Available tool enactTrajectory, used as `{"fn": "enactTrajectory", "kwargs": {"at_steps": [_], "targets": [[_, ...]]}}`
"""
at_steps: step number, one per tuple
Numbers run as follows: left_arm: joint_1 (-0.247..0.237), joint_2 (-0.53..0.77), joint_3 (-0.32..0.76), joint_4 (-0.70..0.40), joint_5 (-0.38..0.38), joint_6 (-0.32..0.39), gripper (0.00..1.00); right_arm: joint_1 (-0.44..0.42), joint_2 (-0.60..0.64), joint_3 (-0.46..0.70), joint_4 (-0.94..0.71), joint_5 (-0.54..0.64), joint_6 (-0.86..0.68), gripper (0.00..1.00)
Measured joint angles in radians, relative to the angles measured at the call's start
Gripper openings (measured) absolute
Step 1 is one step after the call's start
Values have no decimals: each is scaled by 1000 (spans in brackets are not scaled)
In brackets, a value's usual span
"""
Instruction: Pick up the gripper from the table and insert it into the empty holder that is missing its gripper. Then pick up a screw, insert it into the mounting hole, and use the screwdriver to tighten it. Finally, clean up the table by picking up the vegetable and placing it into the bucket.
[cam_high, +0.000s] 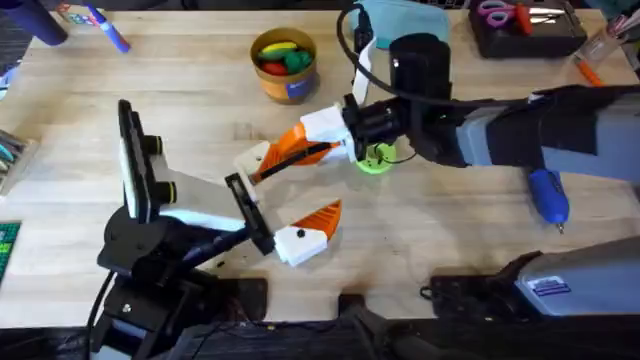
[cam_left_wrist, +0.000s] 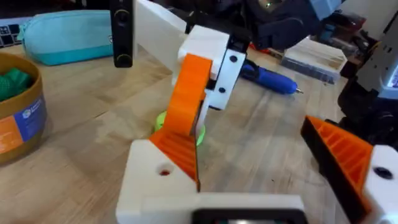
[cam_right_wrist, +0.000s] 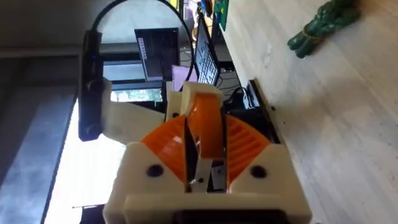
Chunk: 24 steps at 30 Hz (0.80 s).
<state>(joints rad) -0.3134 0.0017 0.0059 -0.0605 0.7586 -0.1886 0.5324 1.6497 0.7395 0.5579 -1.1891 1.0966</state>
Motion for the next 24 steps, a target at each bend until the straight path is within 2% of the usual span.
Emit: {"fn": "enactTrajectory", "kwargs": {"at_steps": [4, 15, 18, 19, 24], "targets": [[0, 0, 0, 0, 0, 0, 992, -15, 0, 0, 0, -35, 0, 257], [0, 0, 0, 0, 0, 0, 992, -15, 0, 0, -11, -42, -9, 253], [0, 0, 0, 0, 0, 0, 992, -16, 0, 0, -13, -37, -14, 52], [0, 0, 0, 0, 0, 0, 992, -16, 0, 0, -14, -36, -15, 21], [0, 0, 0, 0, 0, -7, 992, -16, 0, 0, -23, -31, -16, 14]]}}
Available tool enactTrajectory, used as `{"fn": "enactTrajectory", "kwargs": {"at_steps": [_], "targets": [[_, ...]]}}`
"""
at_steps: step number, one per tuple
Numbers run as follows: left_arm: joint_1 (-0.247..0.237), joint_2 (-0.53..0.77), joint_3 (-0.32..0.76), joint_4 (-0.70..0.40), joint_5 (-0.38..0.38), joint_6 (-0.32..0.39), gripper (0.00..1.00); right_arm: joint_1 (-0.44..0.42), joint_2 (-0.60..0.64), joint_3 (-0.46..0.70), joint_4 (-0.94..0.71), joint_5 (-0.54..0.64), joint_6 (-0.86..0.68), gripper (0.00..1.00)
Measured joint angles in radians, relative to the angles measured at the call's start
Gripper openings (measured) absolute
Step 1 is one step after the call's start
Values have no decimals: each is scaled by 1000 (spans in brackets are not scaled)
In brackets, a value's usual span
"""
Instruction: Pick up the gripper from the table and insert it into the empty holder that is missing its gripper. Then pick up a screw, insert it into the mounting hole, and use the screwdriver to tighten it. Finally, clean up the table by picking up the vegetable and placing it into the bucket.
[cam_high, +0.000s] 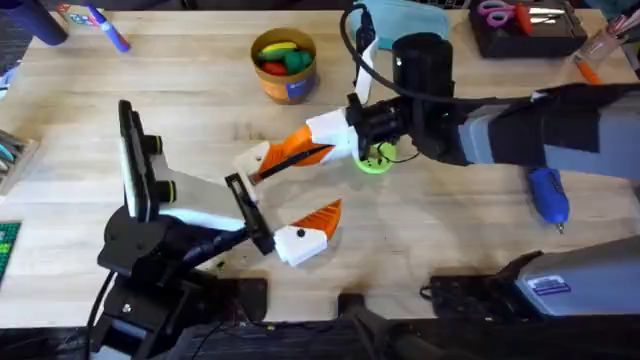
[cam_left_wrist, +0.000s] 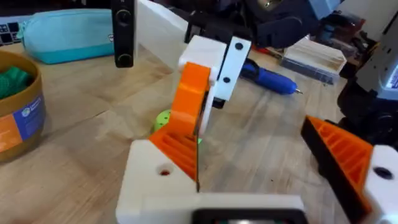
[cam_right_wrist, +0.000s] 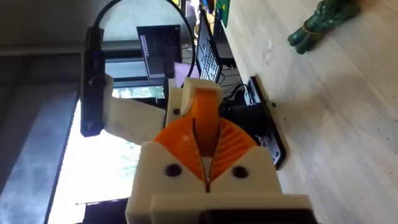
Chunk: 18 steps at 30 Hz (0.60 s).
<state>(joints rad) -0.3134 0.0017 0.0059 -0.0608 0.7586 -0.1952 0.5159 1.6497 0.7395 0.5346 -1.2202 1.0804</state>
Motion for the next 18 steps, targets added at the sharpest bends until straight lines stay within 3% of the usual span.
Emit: {"fn": "enactTrajectory", "kwargs": {"at_steps": [18], "targets": [[12, 0, 0, -3, 31, -12, 992, 14, 0, 0, 0, 39, -16, 10]]}}
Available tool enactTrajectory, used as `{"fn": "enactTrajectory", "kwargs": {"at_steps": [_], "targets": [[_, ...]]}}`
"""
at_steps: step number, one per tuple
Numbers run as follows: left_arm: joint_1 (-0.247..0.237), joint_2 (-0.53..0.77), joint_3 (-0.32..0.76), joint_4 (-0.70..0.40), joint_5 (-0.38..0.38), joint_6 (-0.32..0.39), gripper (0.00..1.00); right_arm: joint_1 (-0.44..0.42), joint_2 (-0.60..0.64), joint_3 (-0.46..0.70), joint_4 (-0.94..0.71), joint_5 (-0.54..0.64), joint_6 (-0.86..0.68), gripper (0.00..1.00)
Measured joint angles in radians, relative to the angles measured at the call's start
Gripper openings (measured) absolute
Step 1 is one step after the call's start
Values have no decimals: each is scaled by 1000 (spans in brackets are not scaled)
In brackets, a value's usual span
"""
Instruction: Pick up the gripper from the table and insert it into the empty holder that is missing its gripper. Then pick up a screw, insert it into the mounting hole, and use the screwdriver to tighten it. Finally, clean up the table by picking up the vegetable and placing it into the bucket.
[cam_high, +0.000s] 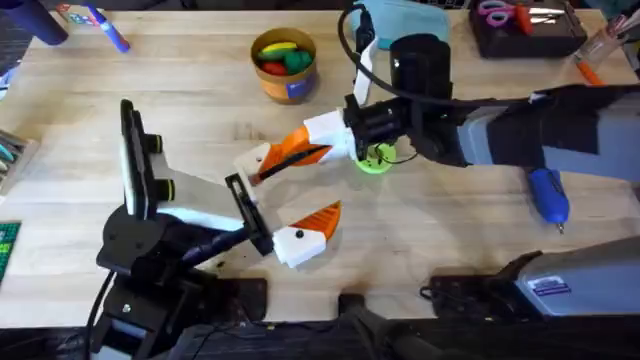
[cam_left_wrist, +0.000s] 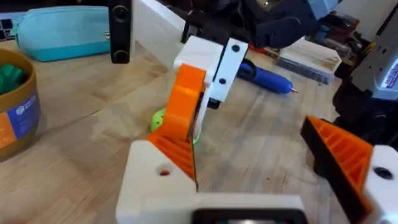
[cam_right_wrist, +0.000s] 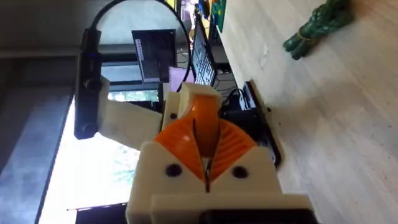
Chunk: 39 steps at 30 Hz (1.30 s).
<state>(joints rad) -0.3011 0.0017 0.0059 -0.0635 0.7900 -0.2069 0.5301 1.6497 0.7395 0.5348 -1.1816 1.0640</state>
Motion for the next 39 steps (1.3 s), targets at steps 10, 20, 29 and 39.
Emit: {"fn": "enactTrajectory", "kwargs": {"at_steps": [10, 20, 29, 39], "targets": [[8, 0, 0, -2, 15, 0, 992, 14, 0, 0, 1, 22, -36, 10], [2, 0, 0, -6, 48, 9, 992, 37, 0, 0, 2, 6, -48, 213], [-3, 0, 0, -10, 88, 12, 992, 37, 0, 0, 30, -32, -53, 571], [-3, 0, 0, -11, 105, 12, 992, 36, 0, 0, 8, -46, -84, 889]]}}
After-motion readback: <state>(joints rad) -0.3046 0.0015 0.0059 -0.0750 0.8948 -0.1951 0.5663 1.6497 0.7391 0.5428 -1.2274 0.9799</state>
